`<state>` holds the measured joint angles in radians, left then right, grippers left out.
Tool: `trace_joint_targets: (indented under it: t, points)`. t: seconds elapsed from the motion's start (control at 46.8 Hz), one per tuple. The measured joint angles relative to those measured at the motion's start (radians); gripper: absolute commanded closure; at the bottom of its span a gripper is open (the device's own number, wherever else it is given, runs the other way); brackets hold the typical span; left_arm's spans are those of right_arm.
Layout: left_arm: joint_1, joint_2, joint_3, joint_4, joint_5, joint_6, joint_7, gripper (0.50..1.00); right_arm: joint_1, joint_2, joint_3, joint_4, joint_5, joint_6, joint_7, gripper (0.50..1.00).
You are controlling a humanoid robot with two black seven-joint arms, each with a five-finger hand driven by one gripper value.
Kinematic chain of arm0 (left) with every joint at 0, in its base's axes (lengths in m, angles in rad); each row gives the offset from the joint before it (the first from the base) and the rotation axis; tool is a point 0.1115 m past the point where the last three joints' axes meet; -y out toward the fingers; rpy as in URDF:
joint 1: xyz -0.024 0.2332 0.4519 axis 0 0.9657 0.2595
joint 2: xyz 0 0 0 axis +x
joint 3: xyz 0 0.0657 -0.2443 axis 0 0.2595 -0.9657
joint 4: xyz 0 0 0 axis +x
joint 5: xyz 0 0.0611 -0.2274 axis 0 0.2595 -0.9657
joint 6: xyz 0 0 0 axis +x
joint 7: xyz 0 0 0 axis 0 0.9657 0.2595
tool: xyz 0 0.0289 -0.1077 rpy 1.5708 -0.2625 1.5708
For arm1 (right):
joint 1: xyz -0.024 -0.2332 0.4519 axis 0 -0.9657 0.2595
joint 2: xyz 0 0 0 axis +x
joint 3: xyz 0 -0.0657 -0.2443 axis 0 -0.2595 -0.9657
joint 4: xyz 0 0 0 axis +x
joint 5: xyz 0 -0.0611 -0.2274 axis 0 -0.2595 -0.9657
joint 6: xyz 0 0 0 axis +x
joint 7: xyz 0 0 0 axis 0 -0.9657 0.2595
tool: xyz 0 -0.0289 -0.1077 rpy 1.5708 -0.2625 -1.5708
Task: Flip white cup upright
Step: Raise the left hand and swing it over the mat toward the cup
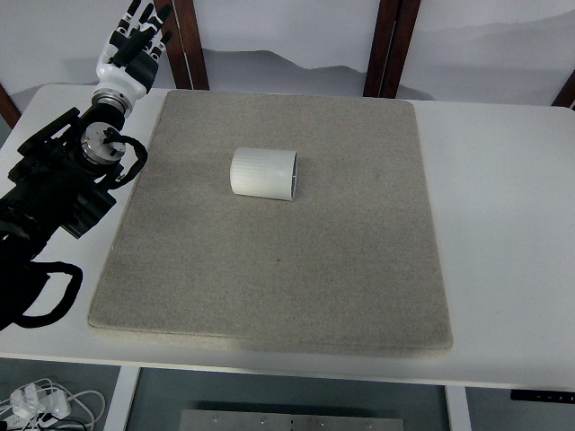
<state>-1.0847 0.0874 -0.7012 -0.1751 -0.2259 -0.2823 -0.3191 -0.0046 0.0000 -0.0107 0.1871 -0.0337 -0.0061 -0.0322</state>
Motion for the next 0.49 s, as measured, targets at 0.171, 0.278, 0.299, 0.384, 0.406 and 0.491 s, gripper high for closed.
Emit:
trace_joint_targets:
  t: [0.171,0.278,0.299,0.384,0.406,0.491]
  points:
    - [0.000,0.000,-0.003,0.000,-0.002,0.000,-0.017,0.500,0.000,0.000,0.000,0.000,0.000,0.000,0.000,0.548]
    - [0.000,0.005,-0.002,0.000,-0.002,0.000,-0.018,0.500,0.000,0.000,0.000,0.000,0.000,0.000,0.000,0.548]
    - [0.000,0.006,-0.002,0.000,-0.002,0.000,-0.018,0.500,0.000,0.000,0.000,0.000,0.000,0.000,0.000,0.548]
    - [0.000,0.008,-0.003,0.002,-0.002,0.000,-0.018,0.500,0.000,0.000,0.000,0.000,0.000,0.000,0.000,0.548]
    - [0.000,0.009,-0.003,0.004,-0.002,0.000,-0.018,0.500,0.000,0.000,0.000,0.000,0.000,0.000,0.000,0.548]
    - [0.000,0.011,-0.003,0.008,-0.002,0.001,-0.018,0.500,0.000,0.000,0.000,0.000,0.000,0.000,0.000,0.548]
